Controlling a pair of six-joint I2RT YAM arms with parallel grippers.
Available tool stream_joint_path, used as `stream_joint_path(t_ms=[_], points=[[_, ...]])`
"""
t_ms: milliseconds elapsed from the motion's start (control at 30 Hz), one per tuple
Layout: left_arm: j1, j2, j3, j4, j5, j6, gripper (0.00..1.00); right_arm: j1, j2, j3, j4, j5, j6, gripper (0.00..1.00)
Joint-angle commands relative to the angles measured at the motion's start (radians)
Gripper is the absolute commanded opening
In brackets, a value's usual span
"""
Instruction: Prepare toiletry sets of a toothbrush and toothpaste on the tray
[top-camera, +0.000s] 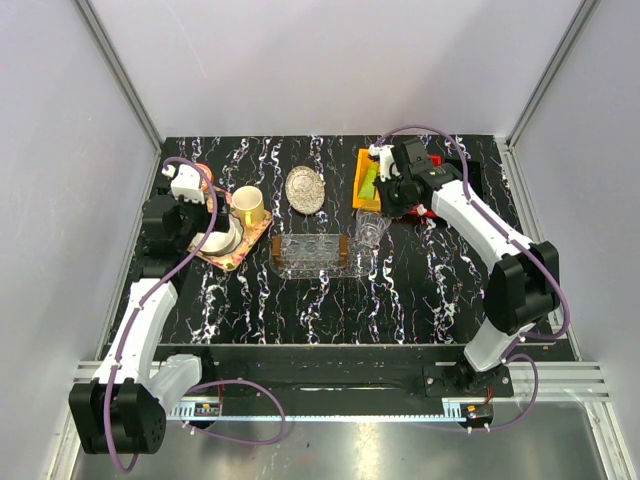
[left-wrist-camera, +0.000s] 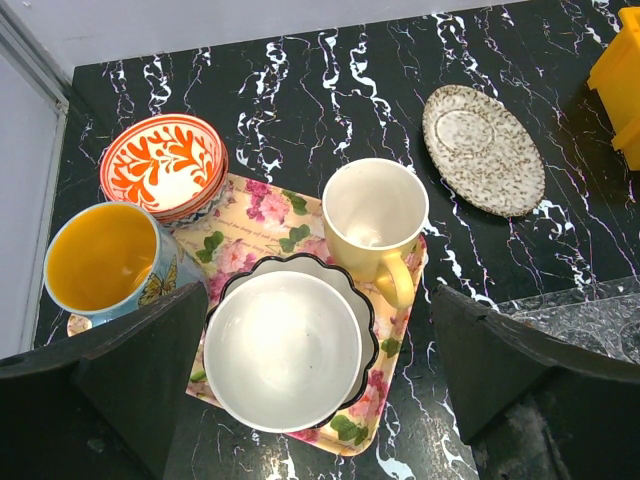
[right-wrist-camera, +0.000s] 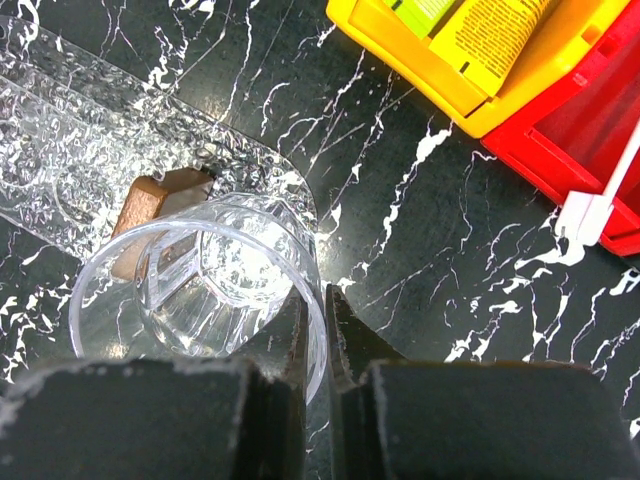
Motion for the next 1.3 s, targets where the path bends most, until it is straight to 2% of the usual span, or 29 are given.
stream_joint_path(t_ms=[0, 1267], points=[[0.002, -0.006, 0.029, 0.046, -0.011, -0.009, 0.99, 0.018, -0.038, -0.012, 0.072, -0.012, -0.012, 0.00], [0.002, -0.006, 0.020, 0.051, -0.011, -0.005, 0.99, 0.058, 0.017, -0.147, 0.173, 0.011, -0.028, 0.00]])
